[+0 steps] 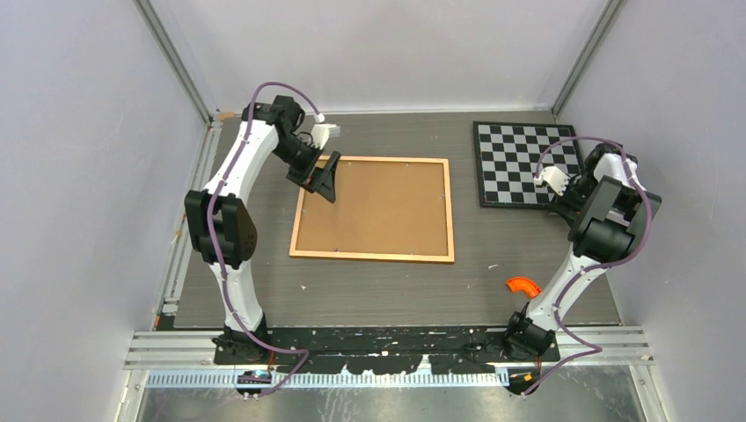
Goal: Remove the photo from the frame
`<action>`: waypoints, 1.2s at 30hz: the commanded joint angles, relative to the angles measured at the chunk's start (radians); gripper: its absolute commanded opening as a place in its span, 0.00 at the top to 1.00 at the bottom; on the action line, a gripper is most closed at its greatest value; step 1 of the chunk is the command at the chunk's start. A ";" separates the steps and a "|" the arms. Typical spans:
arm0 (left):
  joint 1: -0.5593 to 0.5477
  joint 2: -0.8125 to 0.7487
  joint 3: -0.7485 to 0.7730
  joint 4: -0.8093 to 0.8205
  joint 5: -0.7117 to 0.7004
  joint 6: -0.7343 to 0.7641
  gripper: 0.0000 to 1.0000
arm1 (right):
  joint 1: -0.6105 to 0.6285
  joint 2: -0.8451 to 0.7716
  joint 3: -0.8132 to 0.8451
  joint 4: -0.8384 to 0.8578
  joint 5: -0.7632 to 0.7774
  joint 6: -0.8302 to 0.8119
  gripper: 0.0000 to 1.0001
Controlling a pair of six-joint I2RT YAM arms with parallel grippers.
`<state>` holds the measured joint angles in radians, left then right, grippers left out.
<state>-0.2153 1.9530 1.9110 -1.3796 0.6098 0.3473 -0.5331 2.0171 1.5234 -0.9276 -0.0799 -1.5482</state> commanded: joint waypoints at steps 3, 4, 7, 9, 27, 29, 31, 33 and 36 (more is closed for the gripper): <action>-0.012 -0.003 0.040 -0.018 -0.003 0.013 0.00 | -0.001 0.024 -0.021 0.029 0.007 -0.020 0.32; -0.013 -0.004 0.040 -0.018 -0.003 0.014 0.00 | -0.001 0.026 -0.022 0.030 0.008 -0.020 0.32; -0.016 -0.003 0.040 -0.019 -0.006 0.014 0.00 | -0.001 0.036 -0.023 0.033 0.013 -0.025 0.32; -0.018 -0.004 0.040 -0.018 -0.007 0.016 0.00 | -0.001 0.040 -0.027 0.032 0.019 -0.028 0.33; -0.019 0.012 0.053 -0.023 0.001 0.021 0.00 | -0.001 -0.046 -0.136 0.000 -0.007 -0.036 0.50; -0.019 0.015 0.058 -0.028 0.000 0.022 0.00 | -0.001 -0.055 -0.138 -0.012 -0.010 -0.036 0.51; -0.019 0.017 0.063 -0.033 0.000 0.023 0.00 | -0.001 -0.063 -0.141 -0.024 -0.016 -0.037 0.51; -0.019 0.019 0.064 -0.033 0.001 0.024 0.00 | -0.001 -0.073 -0.142 -0.040 -0.023 -0.038 0.51; -0.019 0.017 0.059 -0.037 0.007 0.027 0.00 | -0.001 -0.102 -0.134 -0.091 -0.060 -0.041 0.51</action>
<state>-0.2310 1.9697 1.9350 -1.3922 0.5980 0.3519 -0.5323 1.9804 1.3884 -0.9298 -0.0742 -1.5860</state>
